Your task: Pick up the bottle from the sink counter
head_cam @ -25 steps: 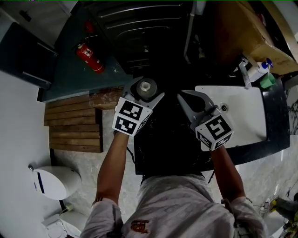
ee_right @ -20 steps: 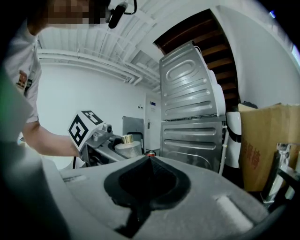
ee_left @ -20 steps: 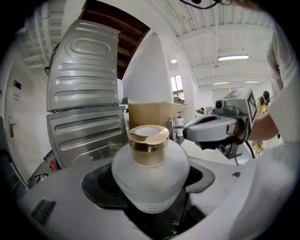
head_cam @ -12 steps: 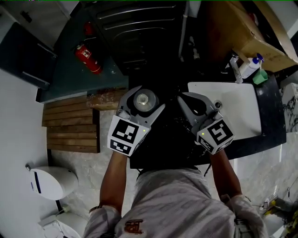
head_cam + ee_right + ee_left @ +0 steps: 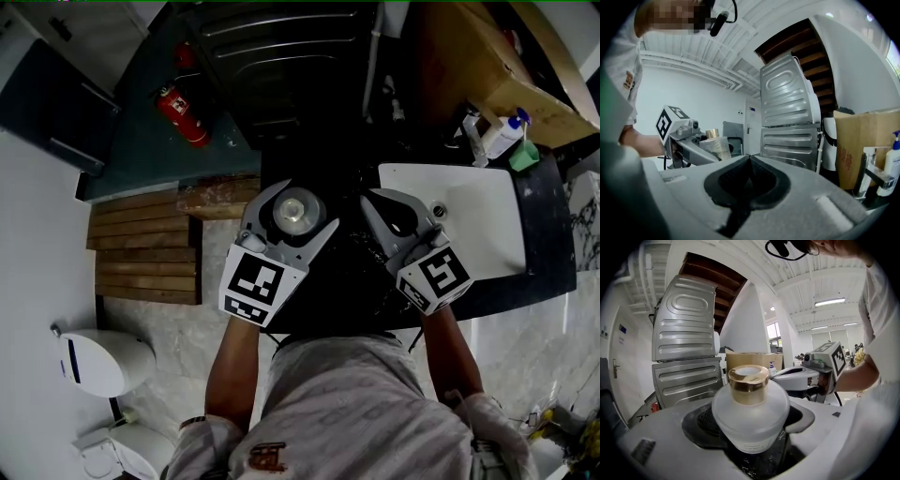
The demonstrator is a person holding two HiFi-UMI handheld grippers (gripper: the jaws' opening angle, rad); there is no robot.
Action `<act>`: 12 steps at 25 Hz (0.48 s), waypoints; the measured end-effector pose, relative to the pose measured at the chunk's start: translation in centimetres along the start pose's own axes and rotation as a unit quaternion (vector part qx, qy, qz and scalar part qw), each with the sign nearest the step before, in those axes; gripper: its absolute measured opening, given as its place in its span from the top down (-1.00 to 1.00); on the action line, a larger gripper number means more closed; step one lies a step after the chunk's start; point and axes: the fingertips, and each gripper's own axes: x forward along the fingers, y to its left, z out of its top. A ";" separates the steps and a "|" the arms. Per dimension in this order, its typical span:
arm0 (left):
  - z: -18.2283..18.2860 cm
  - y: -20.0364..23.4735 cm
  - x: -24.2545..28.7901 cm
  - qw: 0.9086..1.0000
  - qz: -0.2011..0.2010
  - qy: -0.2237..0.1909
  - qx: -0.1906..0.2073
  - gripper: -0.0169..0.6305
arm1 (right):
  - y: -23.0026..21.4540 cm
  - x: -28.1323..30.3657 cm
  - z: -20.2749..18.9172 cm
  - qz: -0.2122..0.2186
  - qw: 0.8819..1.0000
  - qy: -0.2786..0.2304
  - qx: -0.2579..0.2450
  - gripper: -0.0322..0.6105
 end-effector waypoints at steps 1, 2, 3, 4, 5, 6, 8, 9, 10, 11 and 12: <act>0.1 -0.1 -0.1 1.000 0.000 -0.001 0.001 -0.09 | 0.1 0.0 0.0 0.000 1.000 0.000 -0.001 0.89; 0.1 -0.1 -0.1 1.000 0.000 -0.002 0.001 -0.09 | 0.2 0.0 0.0 0.000 1.000 0.000 -0.001 0.89; 0.2 -0.1 -0.2 1.000 0.000 -0.002 0.001 -0.09 | 0.2 0.0 0.1 -0.001 1.000 0.000 -0.001 0.89; 0.2 0.0 -0.3 1.000 0.000 -0.002 0.002 -0.09 | 0.3 -0.1 0.1 -0.002 1.000 0.000 -0.002 0.89; 0.2 0.0 -0.4 1.000 0.000 -0.002 0.002 -0.09 | 0.3 -0.1 0.1 -0.003 1.000 -0.001 -0.001 0.89; 0.2 0.0 -0.4 1.000 0.000 -0.002 0.003 -0.09 | 0.4 -0.1 0.1 -0.004 1.000 -0.001 -0.001 0.89; 0.2 -0.1 -0.5 1.000 -0.001 -0.002 0.003 -0.09 | 0.4 -0.2 0.0 -0.005 1.000 -0.002 0.000 0.89; 0.2 -0.1 -0.5 1.000 -0.001 -0.002 0.004 -0.09 | 0.4 -0.2 0.0 -0.006 1.000 -0.003 0.000 0.90; 0.2 -0.2 -0.5 1.000 -0.002 -0.002 0.005 -0.09 | 0.4 -0.3 0.1 -0.007 1.000 -0.003 0.000 0.90; 0.2 -0.2 -0.5 1.000 -0.002 -0.002 0.005 -0.09 | 0.4 -0.3 0.1 -0.007 1.000 -0.003 -0.001 0.89; 0.2 -0.2 -0.5 1.000 -0.002 -0.003 0.006 -0.09 | 0.5 -0.3 0.1 -0.007 1.000 -0.003 -0.001 0.89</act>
